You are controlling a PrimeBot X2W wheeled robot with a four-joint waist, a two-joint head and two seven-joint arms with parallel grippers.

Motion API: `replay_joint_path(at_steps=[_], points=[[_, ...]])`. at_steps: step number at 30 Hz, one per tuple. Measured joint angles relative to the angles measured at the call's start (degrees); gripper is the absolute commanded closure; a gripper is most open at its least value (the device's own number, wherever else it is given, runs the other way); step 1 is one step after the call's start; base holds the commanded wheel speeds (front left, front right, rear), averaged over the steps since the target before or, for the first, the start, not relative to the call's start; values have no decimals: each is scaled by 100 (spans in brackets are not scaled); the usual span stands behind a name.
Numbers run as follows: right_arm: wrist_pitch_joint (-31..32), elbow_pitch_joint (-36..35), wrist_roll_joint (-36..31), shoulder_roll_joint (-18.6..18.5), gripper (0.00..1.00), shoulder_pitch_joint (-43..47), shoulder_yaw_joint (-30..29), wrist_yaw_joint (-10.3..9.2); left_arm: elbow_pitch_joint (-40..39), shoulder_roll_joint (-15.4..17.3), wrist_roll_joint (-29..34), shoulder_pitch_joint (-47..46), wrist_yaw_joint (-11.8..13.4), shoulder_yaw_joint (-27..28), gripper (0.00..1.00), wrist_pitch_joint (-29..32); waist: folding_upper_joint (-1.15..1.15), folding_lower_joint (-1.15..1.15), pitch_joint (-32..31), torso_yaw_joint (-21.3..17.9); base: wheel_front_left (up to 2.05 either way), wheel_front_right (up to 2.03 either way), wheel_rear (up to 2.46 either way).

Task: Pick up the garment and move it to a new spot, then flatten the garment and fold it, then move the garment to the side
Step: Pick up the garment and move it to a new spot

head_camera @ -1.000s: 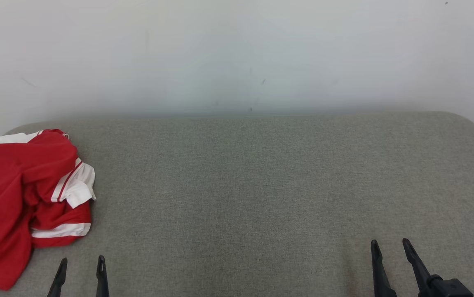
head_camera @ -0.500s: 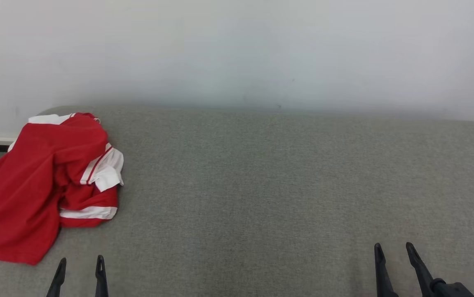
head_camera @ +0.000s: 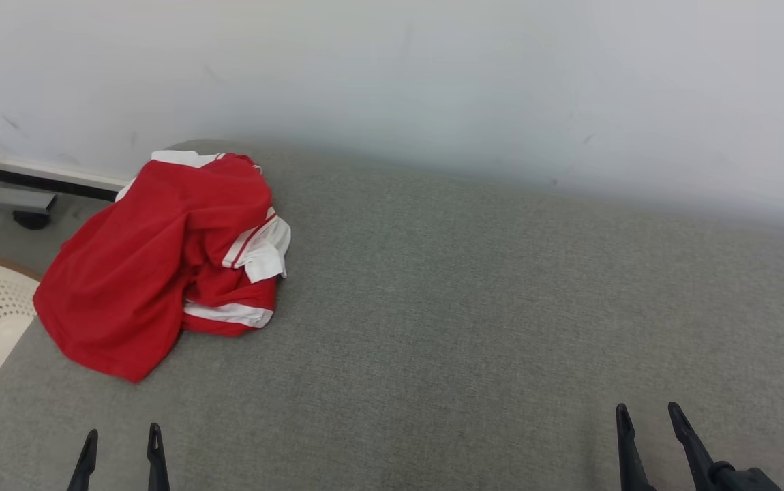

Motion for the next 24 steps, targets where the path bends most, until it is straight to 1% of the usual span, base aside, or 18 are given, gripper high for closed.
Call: replay_joint_path(at_steps=[7, 13, 18, 24], points=[[0, 2, -19, 0, 0, -2, 27, 0, -48, 0, -83, 4, 97, -19, 0, 0, 0, 0, 46, 423, 0, 0, 0], [0, 0, -37, 1, 0, 5, 64, 0, -51, 0, -109, 55, 153, -34, 0, 0, 0, 0, 60, 685, 0, 0, 0], [0, 3, -52, 1, 0, 6, 71, 0, -42, 0, -126, 95, 201, -53, 0, 0, 0, -1, 46, 801, 0, 0, 0], [0, 9, -53, 1, 0, 7, 99, 0, -52, 0, -126, 116, 243, -56, 0, 0, 0, -1, 24, 821, 0, 0, 0]])
